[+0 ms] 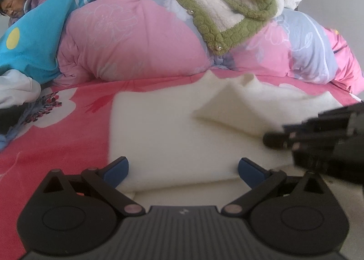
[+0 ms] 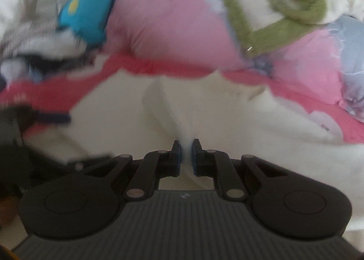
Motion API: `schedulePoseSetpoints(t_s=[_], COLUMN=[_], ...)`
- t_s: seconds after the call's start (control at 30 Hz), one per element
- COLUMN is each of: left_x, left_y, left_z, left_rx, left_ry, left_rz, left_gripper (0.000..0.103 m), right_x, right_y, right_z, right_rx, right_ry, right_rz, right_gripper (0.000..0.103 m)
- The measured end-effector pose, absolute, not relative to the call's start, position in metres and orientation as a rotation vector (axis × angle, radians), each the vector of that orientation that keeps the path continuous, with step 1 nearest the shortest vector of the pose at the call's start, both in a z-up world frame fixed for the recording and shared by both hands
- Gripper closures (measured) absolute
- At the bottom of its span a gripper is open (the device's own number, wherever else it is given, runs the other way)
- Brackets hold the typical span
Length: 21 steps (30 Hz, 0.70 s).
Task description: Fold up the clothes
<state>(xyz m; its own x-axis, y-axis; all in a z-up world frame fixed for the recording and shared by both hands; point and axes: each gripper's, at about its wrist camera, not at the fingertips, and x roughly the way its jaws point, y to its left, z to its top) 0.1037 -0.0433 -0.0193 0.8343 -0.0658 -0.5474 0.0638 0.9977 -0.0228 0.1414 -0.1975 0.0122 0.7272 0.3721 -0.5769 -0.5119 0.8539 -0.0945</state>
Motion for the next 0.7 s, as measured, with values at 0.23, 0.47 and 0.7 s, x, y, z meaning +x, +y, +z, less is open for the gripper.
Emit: schedulePoseSetpoints(t_s=[0.23,0.47,0.7], left_x=[0.098,0.092,0.094], left_y=[-0.033,-0.009,-0.025], left_z=[-0.016,-0.009,0.002], left_rx=[-0.054,-0.206,-0.174], left_ry=[0.539,0.488,0.488], left_rz=[-0.051,-0.057,-0.114], left_gripper=[0.0,0.001,0.003], right_x=[0.117,0.126,0.147], right_y=[-0.192,-0.229,-0.287], right_z=[0.006,0.006,-0.009], right_rx=[-0.31,0.015,0.501], right_ry=[0.527,0.533,0.556], right_rz=[0.478,0.623,0.715], right_gripper=[0.083,0.06,0.059])
